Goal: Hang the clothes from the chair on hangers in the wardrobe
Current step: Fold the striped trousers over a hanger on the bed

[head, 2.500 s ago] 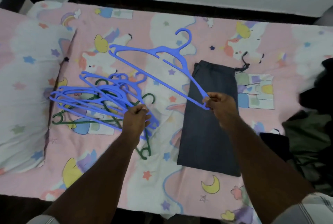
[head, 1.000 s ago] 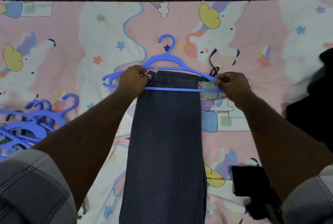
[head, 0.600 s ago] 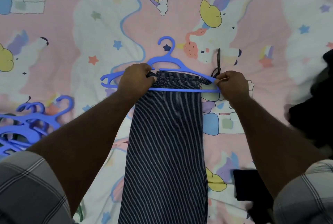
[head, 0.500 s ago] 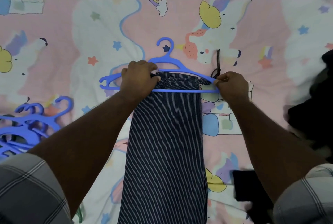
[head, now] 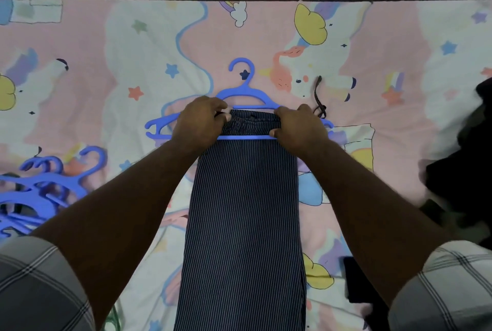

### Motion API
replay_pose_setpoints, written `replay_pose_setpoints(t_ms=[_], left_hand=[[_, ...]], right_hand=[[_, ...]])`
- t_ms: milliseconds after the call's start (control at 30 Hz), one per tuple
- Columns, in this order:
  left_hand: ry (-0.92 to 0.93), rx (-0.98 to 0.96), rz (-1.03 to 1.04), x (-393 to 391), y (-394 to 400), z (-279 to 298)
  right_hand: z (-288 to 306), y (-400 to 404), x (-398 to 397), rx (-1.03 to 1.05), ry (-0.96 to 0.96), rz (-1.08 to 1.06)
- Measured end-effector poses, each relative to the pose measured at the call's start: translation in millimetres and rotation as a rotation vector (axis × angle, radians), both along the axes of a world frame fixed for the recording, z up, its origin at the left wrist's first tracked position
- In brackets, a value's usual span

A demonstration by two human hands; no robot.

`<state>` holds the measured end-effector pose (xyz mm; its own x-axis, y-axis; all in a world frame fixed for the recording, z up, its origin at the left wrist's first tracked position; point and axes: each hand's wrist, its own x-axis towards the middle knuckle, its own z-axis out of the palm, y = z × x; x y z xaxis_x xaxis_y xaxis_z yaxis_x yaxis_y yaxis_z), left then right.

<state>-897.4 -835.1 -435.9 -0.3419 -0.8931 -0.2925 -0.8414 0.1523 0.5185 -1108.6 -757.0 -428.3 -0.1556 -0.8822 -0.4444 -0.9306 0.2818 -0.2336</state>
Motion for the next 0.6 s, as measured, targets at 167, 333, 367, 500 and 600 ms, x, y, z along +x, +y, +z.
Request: replay_pose_setpoints(t_ms=[167, 333, 367, 500, 600], left_hand=[[0.033, 0.168, 0.016, 8, 2, 2], [0.058, 0.233, 0.058, 14, 0, 1], [0.09, 0.258, 0.069, 15, -1, 1], [0.349, 0.431, 0.233, 23, -9, -2], [0.503, 0.559, 0.385, 25, -14, 7]], right_hand=[[-7, -7, 2, 0.036, 0.032, 0.032], [-5, -10, -8, -0.007, -0.099, -0.006], [-4, -7, -10, -0.046, -0.137, -0.004], [0, 5, -16, -0.12, -0.394, -0.079], [1, 11, -22, -0.12, -0.471, -0.117]])
